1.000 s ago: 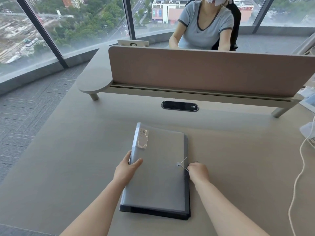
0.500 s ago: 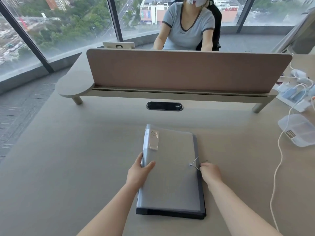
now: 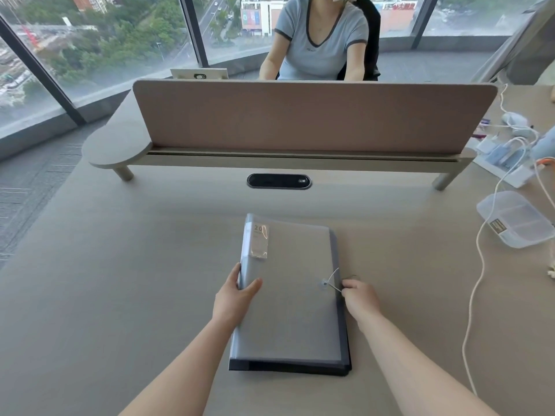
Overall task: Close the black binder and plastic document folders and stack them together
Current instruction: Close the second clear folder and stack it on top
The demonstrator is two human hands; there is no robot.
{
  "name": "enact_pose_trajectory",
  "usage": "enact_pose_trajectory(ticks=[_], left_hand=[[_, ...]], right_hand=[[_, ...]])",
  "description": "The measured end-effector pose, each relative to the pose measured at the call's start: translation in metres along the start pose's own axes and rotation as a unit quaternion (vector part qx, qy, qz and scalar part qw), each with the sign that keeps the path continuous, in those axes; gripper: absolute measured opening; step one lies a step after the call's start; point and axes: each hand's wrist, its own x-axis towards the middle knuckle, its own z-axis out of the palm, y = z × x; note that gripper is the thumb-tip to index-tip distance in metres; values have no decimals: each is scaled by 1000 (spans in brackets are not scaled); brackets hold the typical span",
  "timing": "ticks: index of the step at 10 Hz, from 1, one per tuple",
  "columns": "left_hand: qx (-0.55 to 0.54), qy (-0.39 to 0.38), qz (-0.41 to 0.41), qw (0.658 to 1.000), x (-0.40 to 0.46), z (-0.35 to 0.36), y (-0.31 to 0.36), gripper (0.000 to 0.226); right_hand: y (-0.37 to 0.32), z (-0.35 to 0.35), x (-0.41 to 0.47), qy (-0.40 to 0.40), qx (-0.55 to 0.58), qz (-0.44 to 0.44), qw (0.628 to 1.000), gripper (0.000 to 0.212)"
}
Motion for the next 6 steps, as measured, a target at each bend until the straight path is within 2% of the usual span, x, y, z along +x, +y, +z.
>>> enact_pose_trajectory(ticks=[2, 3, 4, 6], left_hand=[[-6, -1, 5, 1000, 2, -1, 0, 70], [-14, -1, 8, 1000, 3, 1, 0, 74], [-24, 12, 12, 1000, 2, 0, -1, 81], [-35, 69, 37, 996, -2, -16, 6, 66]], right_hand=[[-2, -3, -7, -10, 26, 15, 999, 32], [-1, -6, -7, -6, 74, 29, 997, 27], [3, -17, -9, 22, 109, 25, 994, 28], [-3, -56, -34, 48, 219, -17, 974, 18]])
